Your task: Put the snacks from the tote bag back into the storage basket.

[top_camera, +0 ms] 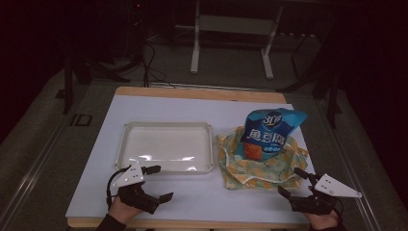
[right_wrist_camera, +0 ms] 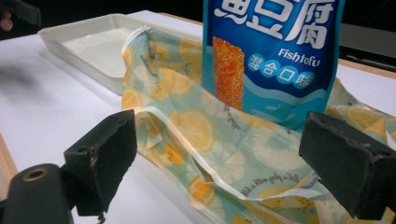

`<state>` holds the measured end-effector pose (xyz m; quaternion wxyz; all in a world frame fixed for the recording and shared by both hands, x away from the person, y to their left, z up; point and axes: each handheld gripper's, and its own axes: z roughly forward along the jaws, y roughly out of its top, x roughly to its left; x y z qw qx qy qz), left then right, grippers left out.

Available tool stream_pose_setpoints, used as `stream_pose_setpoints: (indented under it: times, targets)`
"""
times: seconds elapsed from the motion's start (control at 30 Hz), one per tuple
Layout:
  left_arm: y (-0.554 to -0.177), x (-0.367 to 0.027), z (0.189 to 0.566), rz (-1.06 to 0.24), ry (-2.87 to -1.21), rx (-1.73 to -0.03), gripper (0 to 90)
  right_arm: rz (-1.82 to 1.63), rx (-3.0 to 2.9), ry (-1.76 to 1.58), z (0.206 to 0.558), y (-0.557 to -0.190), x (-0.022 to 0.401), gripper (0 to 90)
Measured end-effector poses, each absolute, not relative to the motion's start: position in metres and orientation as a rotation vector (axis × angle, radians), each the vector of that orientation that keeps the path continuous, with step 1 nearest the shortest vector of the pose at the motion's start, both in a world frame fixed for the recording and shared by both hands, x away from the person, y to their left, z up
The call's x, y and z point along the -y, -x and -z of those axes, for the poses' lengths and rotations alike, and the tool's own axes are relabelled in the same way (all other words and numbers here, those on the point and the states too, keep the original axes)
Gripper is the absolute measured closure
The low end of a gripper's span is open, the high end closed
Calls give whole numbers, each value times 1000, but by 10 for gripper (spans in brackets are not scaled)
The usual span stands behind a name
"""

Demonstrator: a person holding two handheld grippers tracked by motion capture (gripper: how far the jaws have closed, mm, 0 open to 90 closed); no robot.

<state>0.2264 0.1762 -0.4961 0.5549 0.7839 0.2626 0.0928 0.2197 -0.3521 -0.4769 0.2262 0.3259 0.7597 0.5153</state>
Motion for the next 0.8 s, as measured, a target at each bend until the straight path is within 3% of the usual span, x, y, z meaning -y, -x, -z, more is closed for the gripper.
stream_pose_setpoints:
  times: [0.33, 0.8]
  targets:
    - [-228, -187, 499, -174, -1907, -668, 1, -1455, -2133, -906, 479, -215, 358, 110]
    - [-237, -167, 497, -97, -1955, -617, 1, -1414, -2186, -871, 474, -215, 354, 142]
